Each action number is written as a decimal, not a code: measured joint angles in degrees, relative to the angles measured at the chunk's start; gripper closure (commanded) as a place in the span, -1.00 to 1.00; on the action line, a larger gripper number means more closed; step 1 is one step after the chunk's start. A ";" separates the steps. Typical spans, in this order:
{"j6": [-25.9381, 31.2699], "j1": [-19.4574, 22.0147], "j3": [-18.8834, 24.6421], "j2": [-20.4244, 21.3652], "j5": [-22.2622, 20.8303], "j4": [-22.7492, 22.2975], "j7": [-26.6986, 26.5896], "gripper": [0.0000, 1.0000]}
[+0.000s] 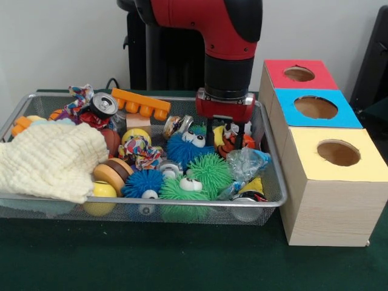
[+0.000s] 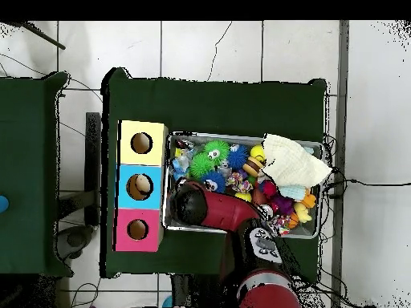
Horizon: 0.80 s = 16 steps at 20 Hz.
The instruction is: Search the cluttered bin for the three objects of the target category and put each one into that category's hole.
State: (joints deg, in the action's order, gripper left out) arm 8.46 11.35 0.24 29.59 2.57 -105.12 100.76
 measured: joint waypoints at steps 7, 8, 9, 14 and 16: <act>2.36 -0.14 -0.01 0.92 0.94 0.00 0.00 -1.00; 2.61 -0.20 -0.01 1.11 1.34 0.00 0.00 -1.00; 2.72 -0.27 -0.02 1.19 1.51 0.00 0.00 -1.00; 3.64 -0.96 -0.11 1.66 2.30 0.00 0.00 -1.00; 4.07 -1.35 -0.15 1.88 2.59 -0.01 0.00 -1.00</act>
State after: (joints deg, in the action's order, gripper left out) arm 12.53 10.00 0.09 31.47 5.16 -105.12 100.76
